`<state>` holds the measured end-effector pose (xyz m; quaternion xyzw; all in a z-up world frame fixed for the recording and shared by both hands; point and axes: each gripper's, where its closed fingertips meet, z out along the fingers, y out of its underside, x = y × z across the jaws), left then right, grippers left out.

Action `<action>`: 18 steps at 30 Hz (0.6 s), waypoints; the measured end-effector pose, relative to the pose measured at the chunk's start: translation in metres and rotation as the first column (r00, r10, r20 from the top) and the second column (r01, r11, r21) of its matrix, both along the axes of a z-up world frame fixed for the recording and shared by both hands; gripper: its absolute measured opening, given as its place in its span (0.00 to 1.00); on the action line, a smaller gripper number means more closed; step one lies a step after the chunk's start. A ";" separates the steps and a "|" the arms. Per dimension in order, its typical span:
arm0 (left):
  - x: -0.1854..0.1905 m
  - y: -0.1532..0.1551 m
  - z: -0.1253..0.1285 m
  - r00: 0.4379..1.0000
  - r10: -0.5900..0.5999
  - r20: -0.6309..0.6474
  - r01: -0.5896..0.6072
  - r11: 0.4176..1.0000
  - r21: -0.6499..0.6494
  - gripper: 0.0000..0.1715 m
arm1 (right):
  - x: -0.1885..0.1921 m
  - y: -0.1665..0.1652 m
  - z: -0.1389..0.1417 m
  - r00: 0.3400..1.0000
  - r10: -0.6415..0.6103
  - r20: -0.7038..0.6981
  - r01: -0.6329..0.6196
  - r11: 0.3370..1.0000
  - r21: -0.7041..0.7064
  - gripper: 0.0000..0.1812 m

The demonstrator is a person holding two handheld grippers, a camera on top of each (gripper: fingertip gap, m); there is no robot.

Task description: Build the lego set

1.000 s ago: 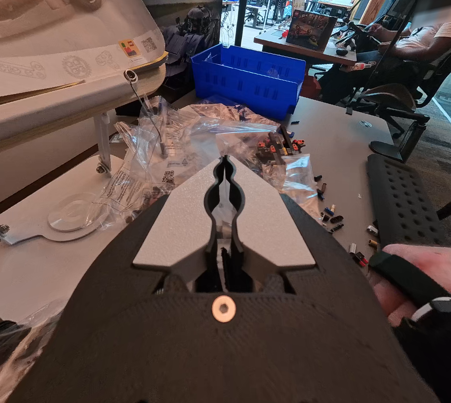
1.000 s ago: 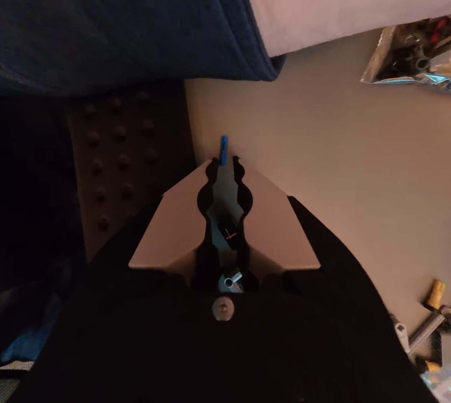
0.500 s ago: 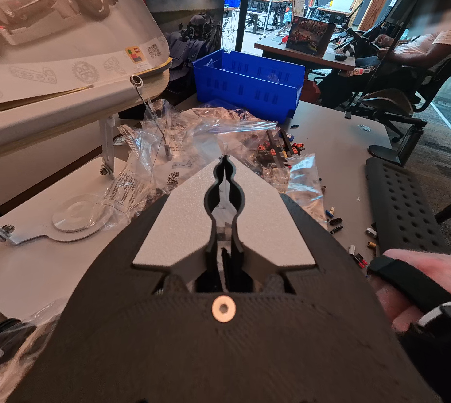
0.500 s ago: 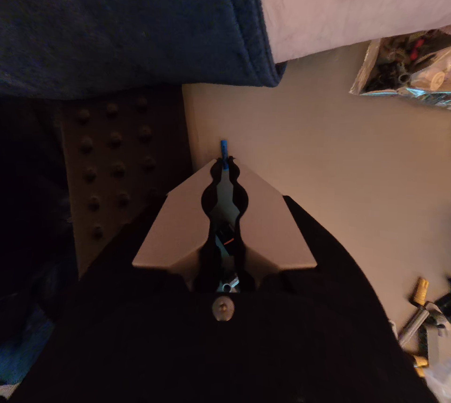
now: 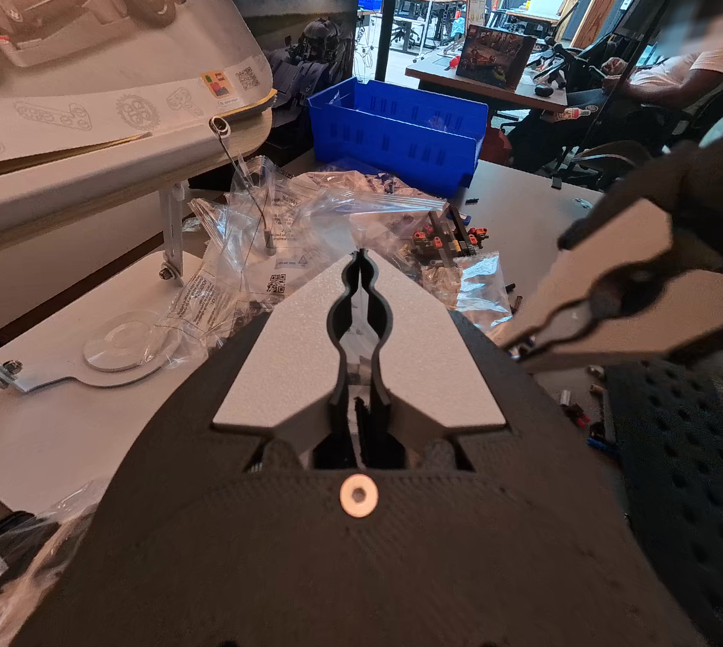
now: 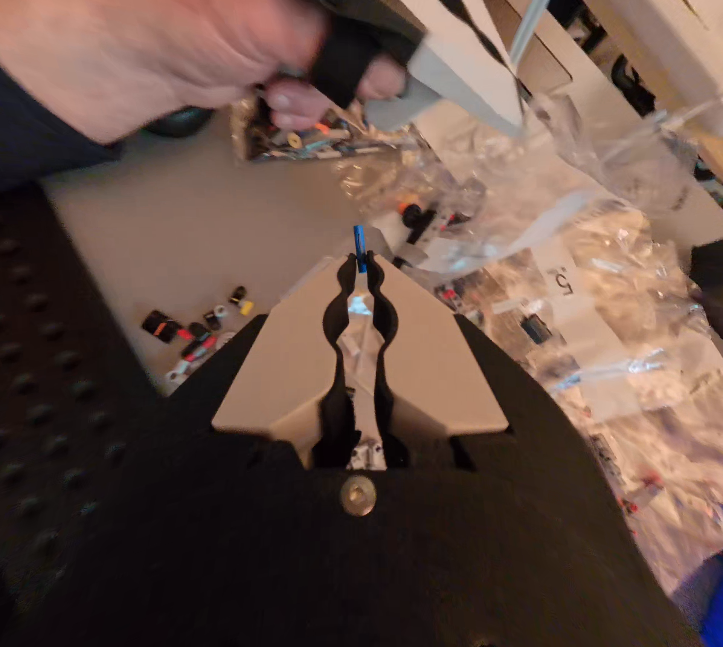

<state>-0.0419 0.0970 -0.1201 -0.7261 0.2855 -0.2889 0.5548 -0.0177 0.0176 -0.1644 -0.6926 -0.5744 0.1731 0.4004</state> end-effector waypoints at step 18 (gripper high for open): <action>-0.002 0.002 -0.001 1.000 0.002 -0.007 -0.002 1.000 -0.003 0.00 | -0.026 0.037 -0.011 0.989 -0.044 0.140 0.041 0.999 0.020 0.01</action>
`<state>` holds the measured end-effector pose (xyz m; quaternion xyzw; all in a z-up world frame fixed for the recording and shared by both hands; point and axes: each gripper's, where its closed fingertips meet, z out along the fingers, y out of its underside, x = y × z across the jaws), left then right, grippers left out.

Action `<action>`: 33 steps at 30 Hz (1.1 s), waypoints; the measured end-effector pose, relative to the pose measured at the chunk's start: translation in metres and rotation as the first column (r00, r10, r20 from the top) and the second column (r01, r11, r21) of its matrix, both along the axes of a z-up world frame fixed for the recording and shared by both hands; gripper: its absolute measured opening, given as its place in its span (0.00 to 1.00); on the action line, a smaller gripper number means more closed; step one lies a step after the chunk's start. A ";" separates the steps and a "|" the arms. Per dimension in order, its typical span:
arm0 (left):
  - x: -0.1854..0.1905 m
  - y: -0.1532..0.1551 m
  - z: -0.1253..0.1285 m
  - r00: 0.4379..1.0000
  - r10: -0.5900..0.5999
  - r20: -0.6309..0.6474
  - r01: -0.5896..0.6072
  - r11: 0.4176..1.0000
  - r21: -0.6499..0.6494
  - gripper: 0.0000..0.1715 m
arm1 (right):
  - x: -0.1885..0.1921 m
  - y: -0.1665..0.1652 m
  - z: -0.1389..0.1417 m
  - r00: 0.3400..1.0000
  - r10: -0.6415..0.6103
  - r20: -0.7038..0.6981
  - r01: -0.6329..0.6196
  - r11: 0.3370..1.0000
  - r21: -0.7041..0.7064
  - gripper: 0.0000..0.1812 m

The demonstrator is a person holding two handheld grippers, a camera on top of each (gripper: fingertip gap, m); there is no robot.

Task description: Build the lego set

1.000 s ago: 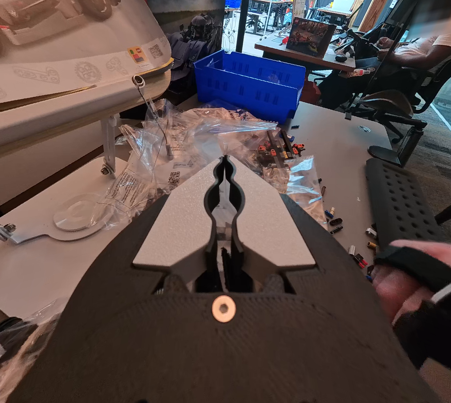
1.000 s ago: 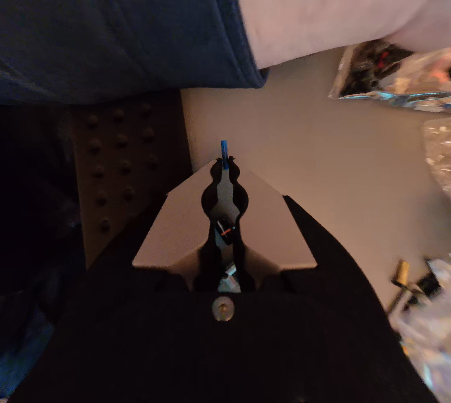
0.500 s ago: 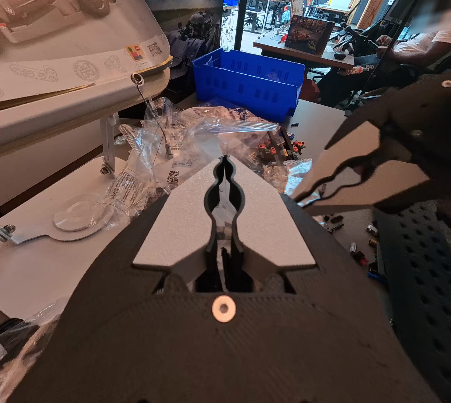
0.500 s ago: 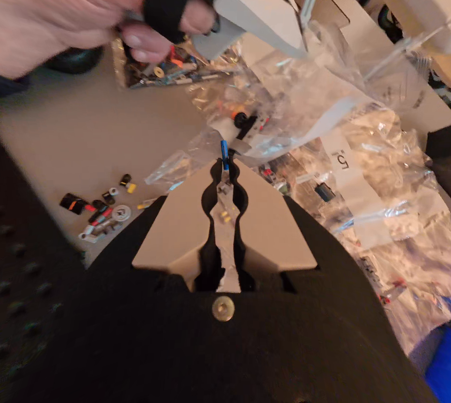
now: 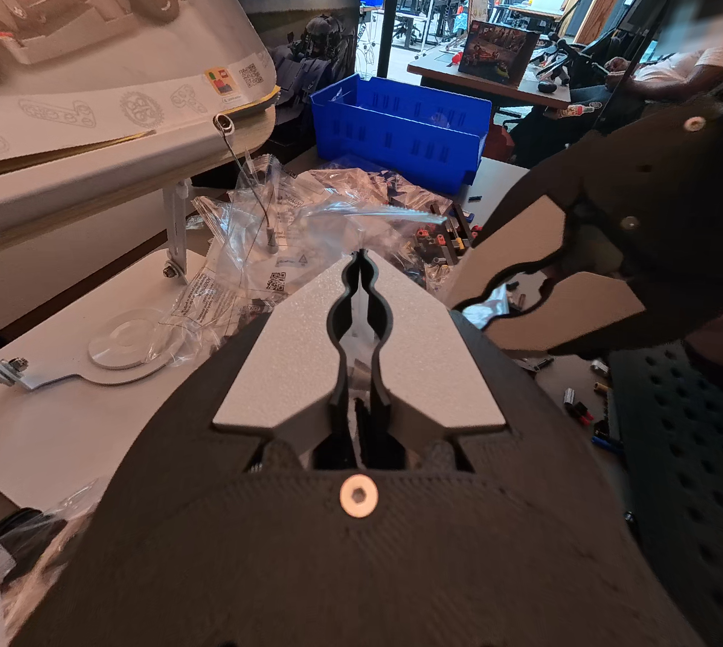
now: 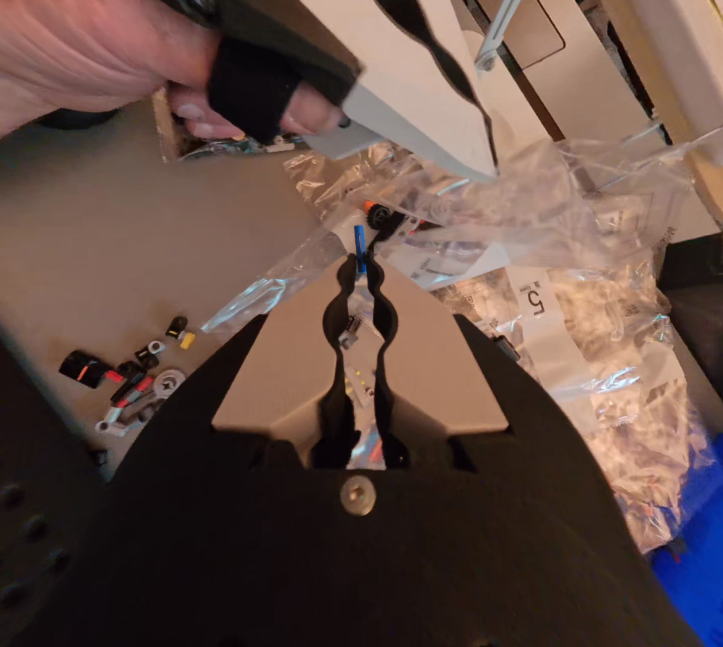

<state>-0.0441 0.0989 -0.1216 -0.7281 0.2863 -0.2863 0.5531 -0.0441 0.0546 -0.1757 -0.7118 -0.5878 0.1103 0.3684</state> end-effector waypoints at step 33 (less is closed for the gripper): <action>-0.007 0.005 0.002 0.998 0.029 0.055 -0.029 1.000 0.001 0.00 | 0.096 -0.073 -0.080 0.896 0.167 0.412 -0.102 0.979 -0.174 0.13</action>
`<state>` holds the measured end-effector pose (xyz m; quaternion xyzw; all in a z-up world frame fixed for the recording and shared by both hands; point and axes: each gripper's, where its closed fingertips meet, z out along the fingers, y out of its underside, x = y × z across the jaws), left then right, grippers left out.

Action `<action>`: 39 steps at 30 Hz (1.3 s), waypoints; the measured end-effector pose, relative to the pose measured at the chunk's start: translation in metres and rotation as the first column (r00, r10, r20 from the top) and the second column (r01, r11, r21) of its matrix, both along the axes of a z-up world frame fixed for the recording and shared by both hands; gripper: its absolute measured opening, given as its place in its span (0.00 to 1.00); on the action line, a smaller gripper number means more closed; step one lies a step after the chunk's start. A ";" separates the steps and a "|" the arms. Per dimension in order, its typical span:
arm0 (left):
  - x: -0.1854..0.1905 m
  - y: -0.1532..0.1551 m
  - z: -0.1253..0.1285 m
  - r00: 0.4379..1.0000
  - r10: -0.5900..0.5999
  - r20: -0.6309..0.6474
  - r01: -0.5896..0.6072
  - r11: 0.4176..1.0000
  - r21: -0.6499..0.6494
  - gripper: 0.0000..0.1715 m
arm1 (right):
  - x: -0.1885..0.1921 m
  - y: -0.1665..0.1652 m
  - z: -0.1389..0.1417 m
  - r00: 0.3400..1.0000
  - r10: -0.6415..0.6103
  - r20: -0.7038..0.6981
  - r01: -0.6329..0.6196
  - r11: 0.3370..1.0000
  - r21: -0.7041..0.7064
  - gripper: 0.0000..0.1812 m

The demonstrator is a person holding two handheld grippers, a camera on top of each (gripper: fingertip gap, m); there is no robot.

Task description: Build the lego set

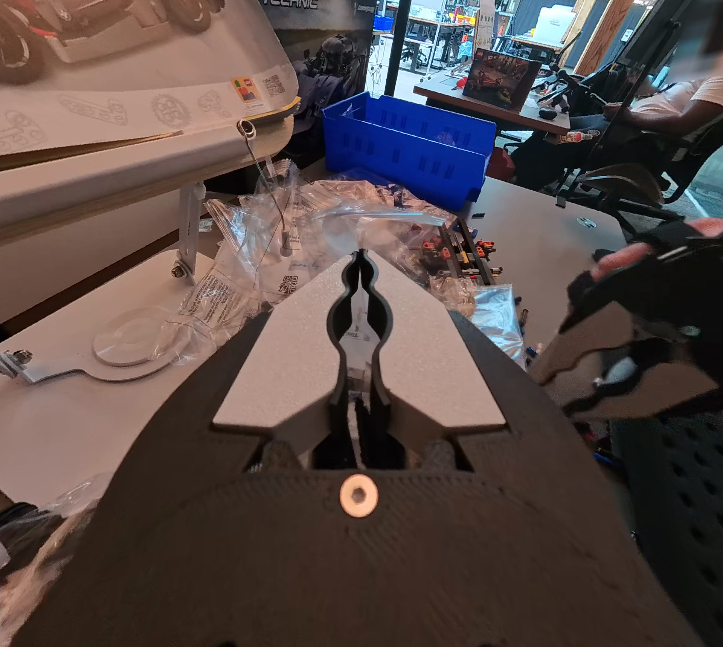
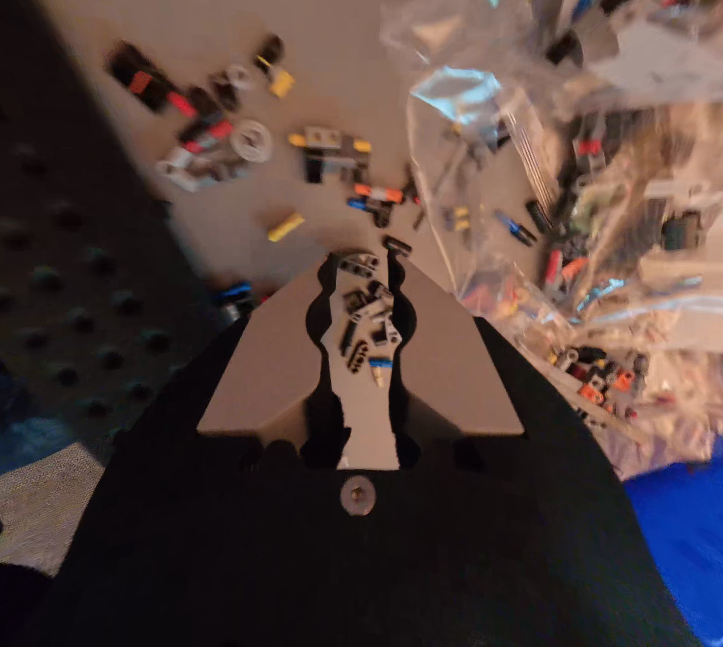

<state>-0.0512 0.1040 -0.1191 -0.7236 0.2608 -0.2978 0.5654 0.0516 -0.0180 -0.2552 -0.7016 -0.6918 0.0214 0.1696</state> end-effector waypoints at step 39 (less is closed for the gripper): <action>0.002 -0.001 0.001 1.000 -0.016 -0.013 0.016 1.000 0.002 0.00 | -0.023 0.000 0.016 0.966 -0.096 -0.242 0.055 0.984 -0.170 0.07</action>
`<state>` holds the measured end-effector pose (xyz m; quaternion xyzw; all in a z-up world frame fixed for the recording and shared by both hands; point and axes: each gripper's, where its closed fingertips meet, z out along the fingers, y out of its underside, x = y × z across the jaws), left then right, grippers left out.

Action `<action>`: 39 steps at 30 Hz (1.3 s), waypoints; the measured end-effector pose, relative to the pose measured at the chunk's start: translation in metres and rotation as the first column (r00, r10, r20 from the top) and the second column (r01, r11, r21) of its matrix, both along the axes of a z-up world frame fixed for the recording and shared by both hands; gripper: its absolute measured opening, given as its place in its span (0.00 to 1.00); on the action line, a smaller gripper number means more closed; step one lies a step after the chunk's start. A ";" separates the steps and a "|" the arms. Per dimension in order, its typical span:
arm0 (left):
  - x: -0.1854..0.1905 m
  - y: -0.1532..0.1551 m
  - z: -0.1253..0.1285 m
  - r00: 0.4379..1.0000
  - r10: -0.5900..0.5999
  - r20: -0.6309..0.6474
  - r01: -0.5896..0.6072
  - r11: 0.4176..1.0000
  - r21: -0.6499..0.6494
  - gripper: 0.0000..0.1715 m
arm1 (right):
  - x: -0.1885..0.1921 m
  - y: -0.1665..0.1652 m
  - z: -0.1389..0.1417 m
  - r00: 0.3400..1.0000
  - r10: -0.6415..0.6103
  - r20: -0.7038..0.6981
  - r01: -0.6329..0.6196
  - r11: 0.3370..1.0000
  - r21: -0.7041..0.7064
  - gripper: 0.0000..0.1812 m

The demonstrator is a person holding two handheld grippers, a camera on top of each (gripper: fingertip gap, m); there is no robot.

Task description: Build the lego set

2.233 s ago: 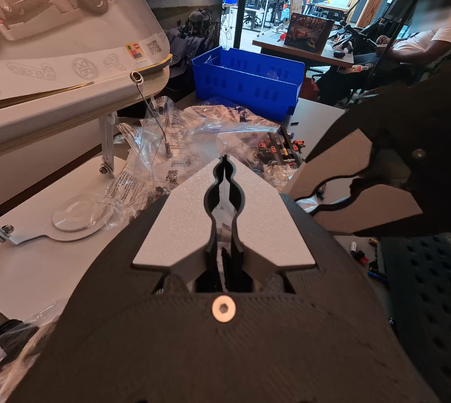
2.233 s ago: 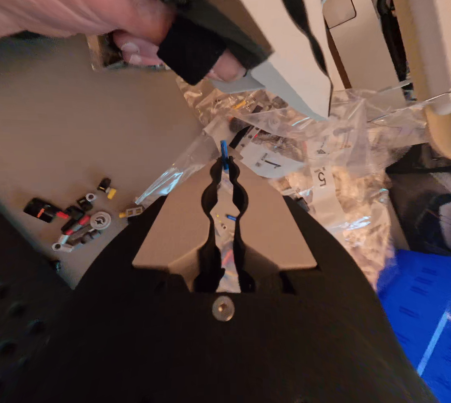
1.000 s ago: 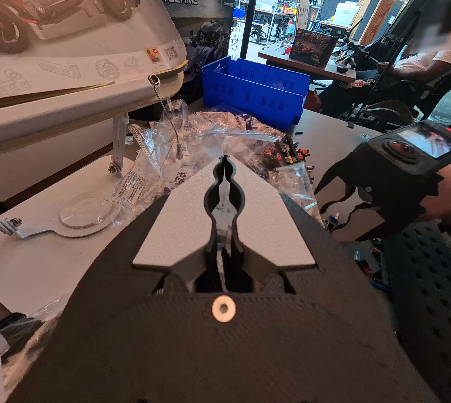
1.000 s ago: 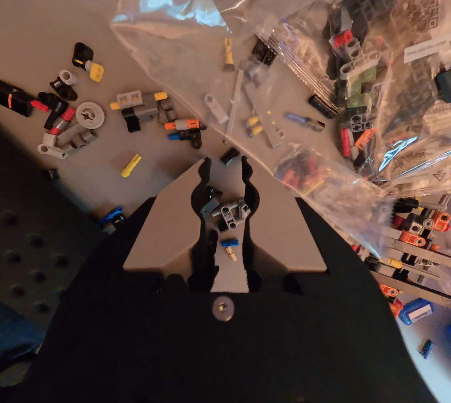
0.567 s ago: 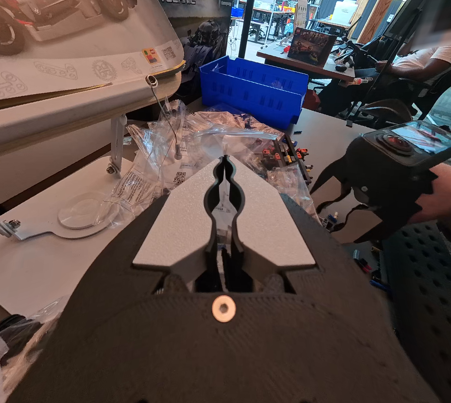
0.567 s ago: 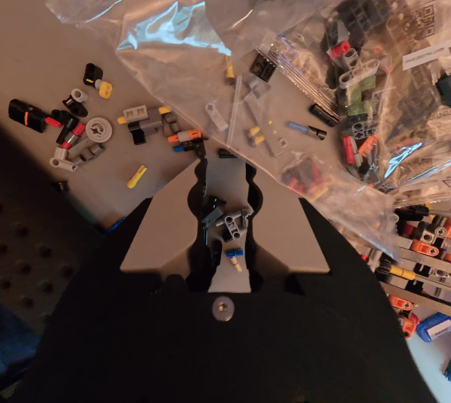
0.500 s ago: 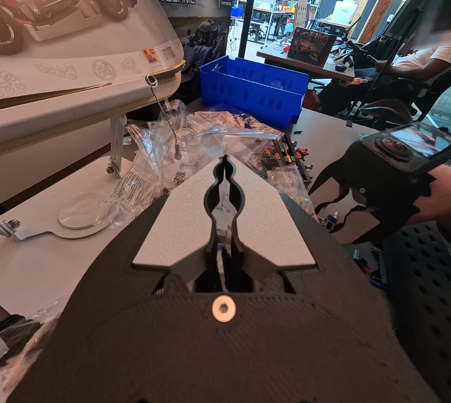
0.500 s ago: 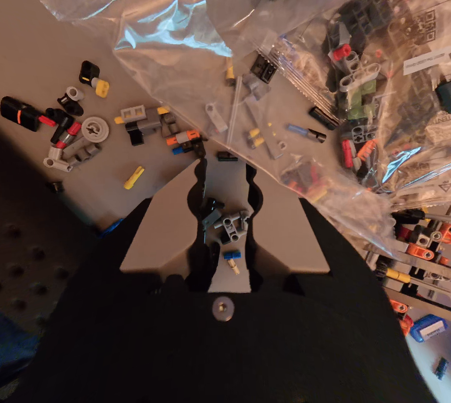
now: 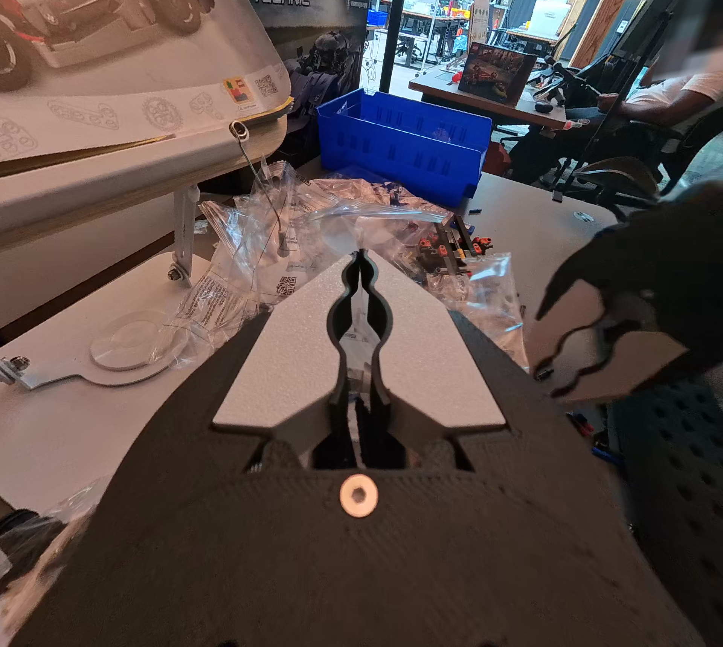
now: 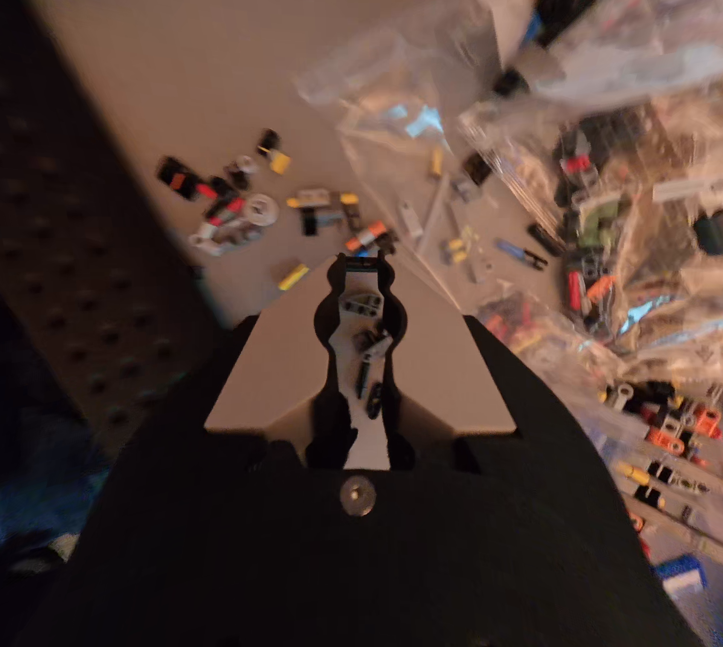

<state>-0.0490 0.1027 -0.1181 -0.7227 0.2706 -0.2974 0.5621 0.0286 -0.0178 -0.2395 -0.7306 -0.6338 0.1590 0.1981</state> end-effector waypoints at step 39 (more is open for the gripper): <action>-0.001 0.002 -0.002 1.000 0.006 0.013 -0.006 1.000 -0.005 0.00 | 0.027 0.064 -0.022 0.991 -0.113 0.067 0.096 0.971 0.217 0.16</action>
